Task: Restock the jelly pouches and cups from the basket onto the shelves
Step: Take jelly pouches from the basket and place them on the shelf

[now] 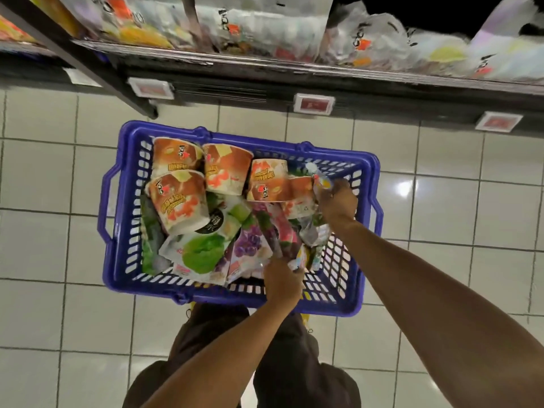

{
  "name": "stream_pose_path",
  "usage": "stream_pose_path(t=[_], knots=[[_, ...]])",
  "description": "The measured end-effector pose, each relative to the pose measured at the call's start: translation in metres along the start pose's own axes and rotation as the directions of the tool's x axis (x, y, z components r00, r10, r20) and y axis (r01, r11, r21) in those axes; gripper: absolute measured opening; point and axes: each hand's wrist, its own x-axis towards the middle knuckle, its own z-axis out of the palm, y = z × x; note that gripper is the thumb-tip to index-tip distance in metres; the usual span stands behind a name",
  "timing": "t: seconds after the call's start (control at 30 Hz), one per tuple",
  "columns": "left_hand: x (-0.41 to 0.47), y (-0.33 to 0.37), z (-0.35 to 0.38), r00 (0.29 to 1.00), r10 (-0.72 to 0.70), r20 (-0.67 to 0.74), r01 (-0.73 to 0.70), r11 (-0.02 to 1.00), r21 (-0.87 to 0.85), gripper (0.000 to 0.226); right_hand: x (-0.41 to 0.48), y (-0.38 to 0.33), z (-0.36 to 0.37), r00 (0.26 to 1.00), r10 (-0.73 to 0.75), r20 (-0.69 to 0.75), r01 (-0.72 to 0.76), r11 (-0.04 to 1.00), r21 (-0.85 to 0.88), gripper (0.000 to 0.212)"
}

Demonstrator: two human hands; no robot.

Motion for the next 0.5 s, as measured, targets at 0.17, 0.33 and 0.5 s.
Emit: stream_pose_path(t=[0.17, 0.33, 0.5], knots=[[-0.018, 0.001, -0.028, 0.999, 0.037, 0.0, -0.036, 0.969, -0.243, 0.013, -0.049, 0.013, -0.02, 0.989, -0.146, -0.025, 0.141, 0.977, -0.162, 0.02], [-0.065, 0.011, -0.091, 0.995, 0.057, 0.077, -0.008, 0.851, -0.525, 0.007, -0.129, -0.014, -0.074, 0.996, -0.047, -0.082, 0.071, 0.944, 0.321, 0.031], [-0.131, 0.048, -0.176, 0.998, 0.025, 0.049, 0.02, 0.669, -0.743, 0.029, -0.19, -0.087, -0.151, 0.98, -0.057, 0.19, -0.132, 0.532, 0.836, 0.011]])
